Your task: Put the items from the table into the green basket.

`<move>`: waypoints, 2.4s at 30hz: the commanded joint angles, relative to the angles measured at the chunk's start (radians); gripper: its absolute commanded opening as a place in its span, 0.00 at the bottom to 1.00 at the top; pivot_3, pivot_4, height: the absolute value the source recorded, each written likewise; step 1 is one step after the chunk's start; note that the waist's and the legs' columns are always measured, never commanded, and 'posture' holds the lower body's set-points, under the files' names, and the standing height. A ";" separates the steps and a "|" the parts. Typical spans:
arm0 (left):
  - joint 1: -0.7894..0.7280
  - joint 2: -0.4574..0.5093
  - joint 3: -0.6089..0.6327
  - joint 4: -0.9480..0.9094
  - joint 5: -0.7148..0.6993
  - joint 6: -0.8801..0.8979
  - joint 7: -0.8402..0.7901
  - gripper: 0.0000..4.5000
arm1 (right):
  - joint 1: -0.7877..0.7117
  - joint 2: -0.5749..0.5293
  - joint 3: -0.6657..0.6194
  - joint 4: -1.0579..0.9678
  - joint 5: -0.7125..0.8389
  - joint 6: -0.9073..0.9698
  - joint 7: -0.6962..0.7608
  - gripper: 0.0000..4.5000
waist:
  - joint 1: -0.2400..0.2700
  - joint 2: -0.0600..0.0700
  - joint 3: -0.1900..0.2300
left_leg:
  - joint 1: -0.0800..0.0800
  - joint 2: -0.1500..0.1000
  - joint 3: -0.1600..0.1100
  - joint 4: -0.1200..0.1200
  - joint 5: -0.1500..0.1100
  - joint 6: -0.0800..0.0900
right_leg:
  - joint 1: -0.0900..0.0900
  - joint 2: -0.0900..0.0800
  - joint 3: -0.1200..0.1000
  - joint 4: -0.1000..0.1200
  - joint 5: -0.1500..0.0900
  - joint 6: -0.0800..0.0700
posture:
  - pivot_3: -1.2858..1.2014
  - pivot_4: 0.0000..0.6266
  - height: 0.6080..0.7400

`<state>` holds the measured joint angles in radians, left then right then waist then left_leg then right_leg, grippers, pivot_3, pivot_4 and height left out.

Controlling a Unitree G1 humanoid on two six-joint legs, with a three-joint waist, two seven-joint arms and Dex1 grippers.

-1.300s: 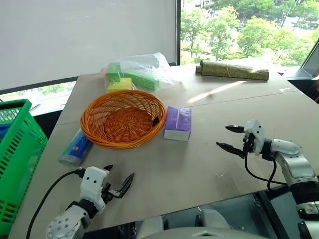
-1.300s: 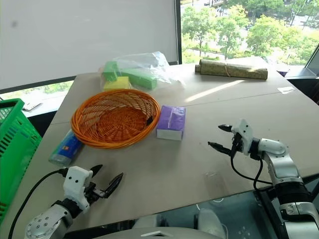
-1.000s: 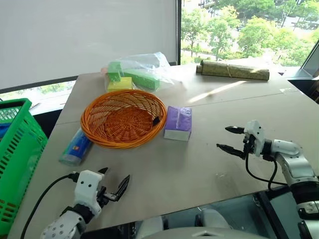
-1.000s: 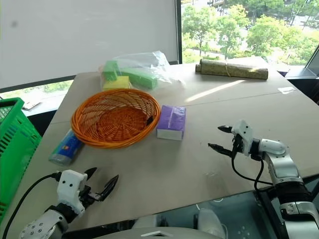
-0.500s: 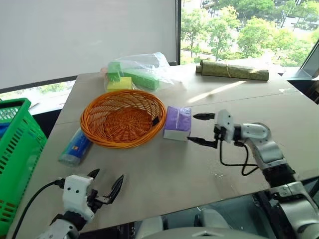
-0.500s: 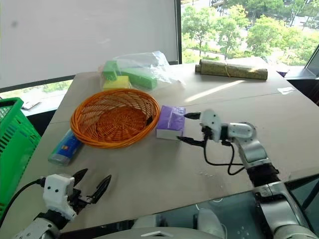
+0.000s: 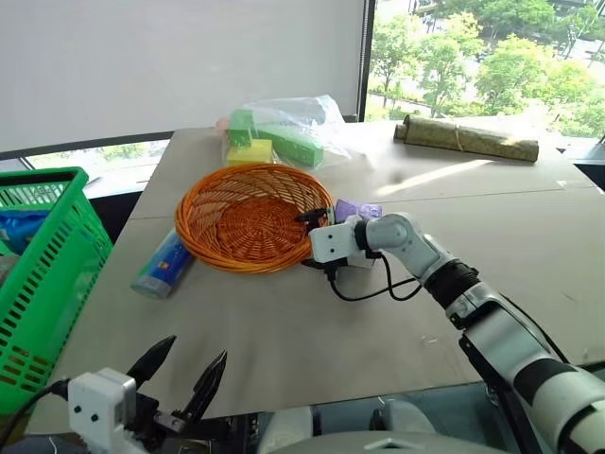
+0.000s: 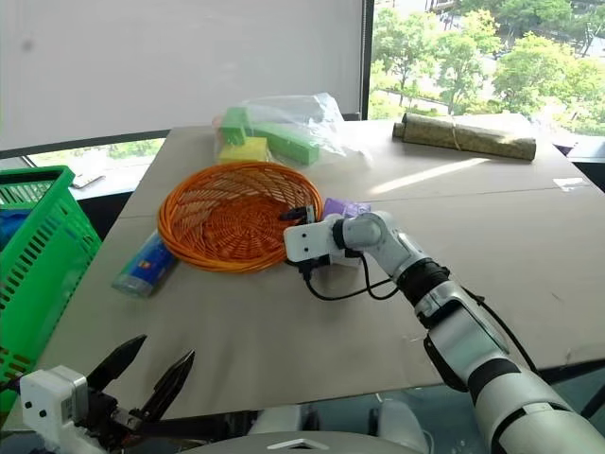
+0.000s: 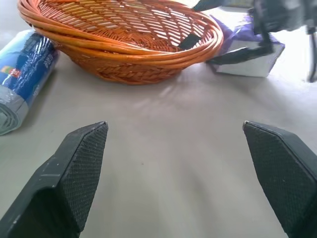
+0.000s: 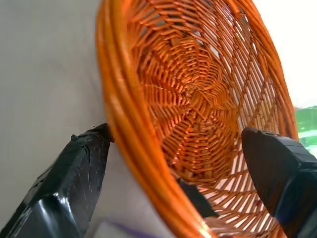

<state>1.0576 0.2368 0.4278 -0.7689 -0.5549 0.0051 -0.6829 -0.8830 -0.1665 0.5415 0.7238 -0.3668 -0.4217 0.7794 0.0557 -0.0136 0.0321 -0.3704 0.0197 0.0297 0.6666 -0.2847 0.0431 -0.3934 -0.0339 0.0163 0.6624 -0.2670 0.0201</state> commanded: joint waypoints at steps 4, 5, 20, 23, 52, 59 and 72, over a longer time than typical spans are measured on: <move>0.038 -0.025 0.024 -0.014 -0.006 -0.083 -0.022 1.00 | -0.040 0.017 0.011 0.034 -0.029 -0.028 -0.006 0.59 | 0.018 0.000 0.000 | -0.006 0.000 -0.002 0.001 0.000 0.000 | -0.004 0.001 -0.002 0.000 0.000 0.000 | 0.64 0.00 1.00; 0.040 -0.029 0.024 -0.012 -0.006 -0.089 -0.021 1.00 | -0.038 0.015 0.010 0.027 -0.025 -0.036 0.005 0.50 | 0.019 0.000 0.000 | -0.007 0.000 -0.003 0.001 0.000 0.000 | -0.004 0.001 -0.003 0.000 0.000 0.000 | 0.64 0.00 1.00; -0.204 0.072 -0.011 -0.043 -0.035 0.001 0.079 1.00 | -0.123 -0.150 -0.201 -0.332 0.145 0.063 0.073 0.11 | 0.035 0.002 0.004 | -0.009 0.000 -0.008 0.003 0.000 0.000 | -0.004 0.008 -0.006 0.000 0.000 0.000 | 0.60 0.00 1.00; -0.299 0.115 -0.037 -0.030 -0.036 0.053 0.100 1.00 | -0.160 -0.249 -0.252 -0.314 0.118 0.146 0.058 0.11 | 0.037 0.001 0.003 | -0.009 0.000 -0.008 0.003 0.001 0.000 | -0.004 0.008 -0.007 0.001 0.000 0.001 | 0.59 0.00 1.00; -0.732 0.380 -0.019 0.027 -0.123 0.451 0.283 1.00 | -0.156 -0.546 -0.349 0.168 0.183 0.069 0.143 0.99 | -0.089 0.010 0.004 | -0.007 -0.002 -0.005 0.002 0.002 -0.002 | -0.003 0.002 -0.001 0.003 0.003 0.004 | 0.54 0.00 1.00; -0.740 0.369 -0.021 0.169 0.057 0.555 0.441 1.00 | 0.137 -0.507 -0.567 -0.522 0.807 0.749 0.432 0.99 | -0.066 0.009 0.003 | -0.007 0.000 -0.009 0.002 0.001 0.000 | -0.003 0.001 -0.005 0.005 0.003 0.004 | 0.53 0.00 1.00; -0.859 0.438 0.053 0.403 0.181 0.654 0.448 1.00 | 0.315 -0.560 -0.552 -0.847 0.952 0.961 0.464 0.99 | -0.052 0.005 0.000 | -0.007 -0.002 -0.008 0.002 0.001 -0.001 | -0.004 -0.004 -0.007 0.003 0.004 0.001 | 0.52 0.00 1.00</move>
<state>0.2039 0.6543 0.4504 -0.3845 -0.3892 0.6510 -0.2177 -0.5526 -0.7293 0.0027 -0.1005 0.5814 0.5630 1.2469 0.0032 -0.0082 0.0318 -0.3783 0.0177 0.0218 0.6682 -0.2841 0.0420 -0.3985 -0.0378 0.0099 0.6656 -0.2631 0.0216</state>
